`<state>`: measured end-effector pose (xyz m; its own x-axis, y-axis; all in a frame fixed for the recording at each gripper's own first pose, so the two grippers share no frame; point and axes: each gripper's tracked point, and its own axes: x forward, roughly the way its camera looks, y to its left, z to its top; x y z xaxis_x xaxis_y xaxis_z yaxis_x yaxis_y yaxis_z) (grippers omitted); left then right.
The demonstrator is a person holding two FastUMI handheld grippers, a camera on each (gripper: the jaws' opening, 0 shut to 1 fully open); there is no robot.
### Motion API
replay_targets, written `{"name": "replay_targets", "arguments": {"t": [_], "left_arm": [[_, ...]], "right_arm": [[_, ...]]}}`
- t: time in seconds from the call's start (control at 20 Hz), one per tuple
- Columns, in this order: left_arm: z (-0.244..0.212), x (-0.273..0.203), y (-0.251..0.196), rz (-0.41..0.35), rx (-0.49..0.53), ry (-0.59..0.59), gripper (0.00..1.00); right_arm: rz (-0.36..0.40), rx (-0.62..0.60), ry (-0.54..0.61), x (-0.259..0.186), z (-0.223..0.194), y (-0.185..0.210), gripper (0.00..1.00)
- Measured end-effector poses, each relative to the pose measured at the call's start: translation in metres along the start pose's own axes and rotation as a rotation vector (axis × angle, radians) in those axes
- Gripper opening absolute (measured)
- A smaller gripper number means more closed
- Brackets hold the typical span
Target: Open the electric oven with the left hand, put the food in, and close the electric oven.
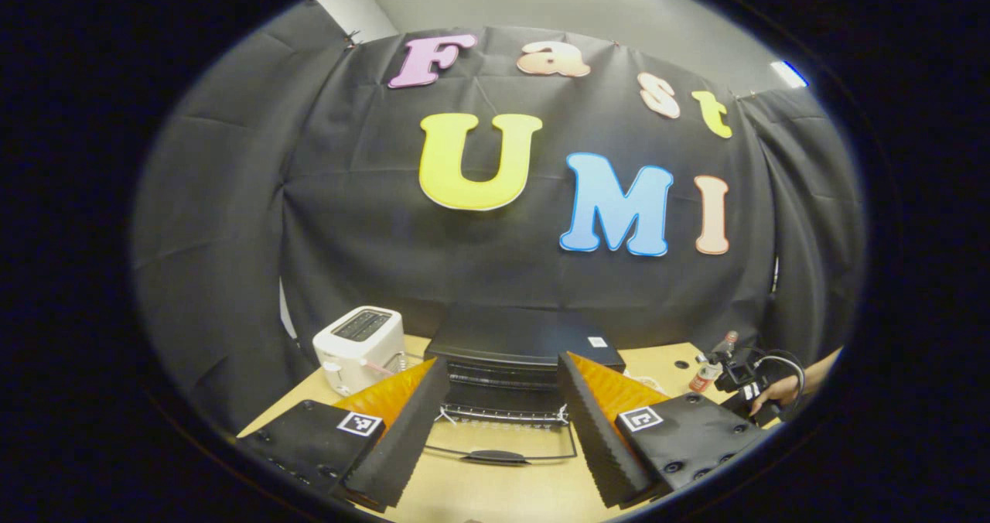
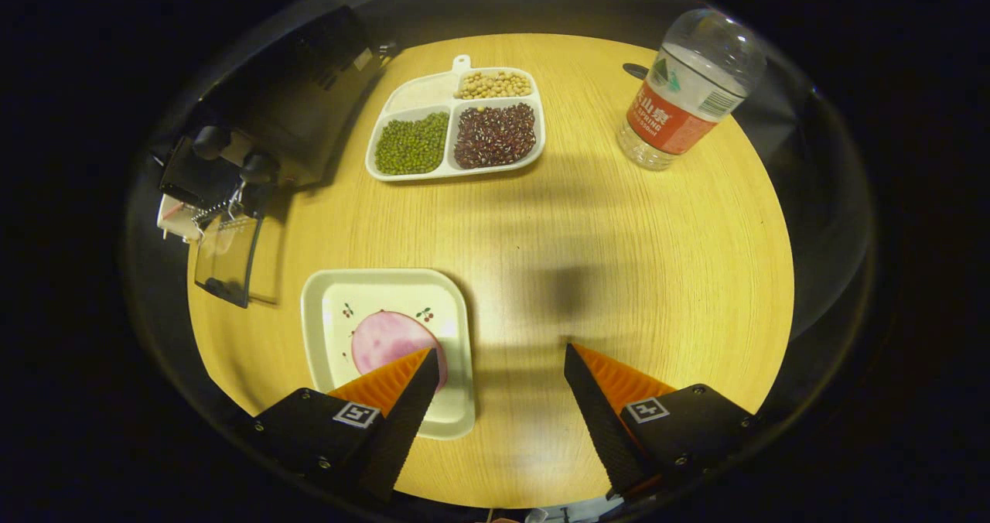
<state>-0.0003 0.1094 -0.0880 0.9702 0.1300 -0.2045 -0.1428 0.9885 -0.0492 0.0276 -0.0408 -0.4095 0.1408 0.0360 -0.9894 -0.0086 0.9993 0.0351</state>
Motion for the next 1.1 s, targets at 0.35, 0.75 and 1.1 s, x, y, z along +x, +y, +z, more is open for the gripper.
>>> {"name": "replay_targets", "arguments": {"t": [0.35,0.75,1.1], "left_arm": [[-0.004,-0.009,0.005,0.019,-0.018,0.010,0.95],[0.004,-0.005,-0.012,-0.032,0.004,-0.001,0.91],[0.010,-0.013,-0.004,-0.034,0.009,-0.003,1.00]], "right_arm": [[-0.036,-0.064,0.016,0.011,0.001,0.005,0.96],[0.086,-0.009,-0.001,0.008,-0.005,0.019,0.01],[0.396,0.343,0.032,0.001,-0.035,0.039,0.01]]}}
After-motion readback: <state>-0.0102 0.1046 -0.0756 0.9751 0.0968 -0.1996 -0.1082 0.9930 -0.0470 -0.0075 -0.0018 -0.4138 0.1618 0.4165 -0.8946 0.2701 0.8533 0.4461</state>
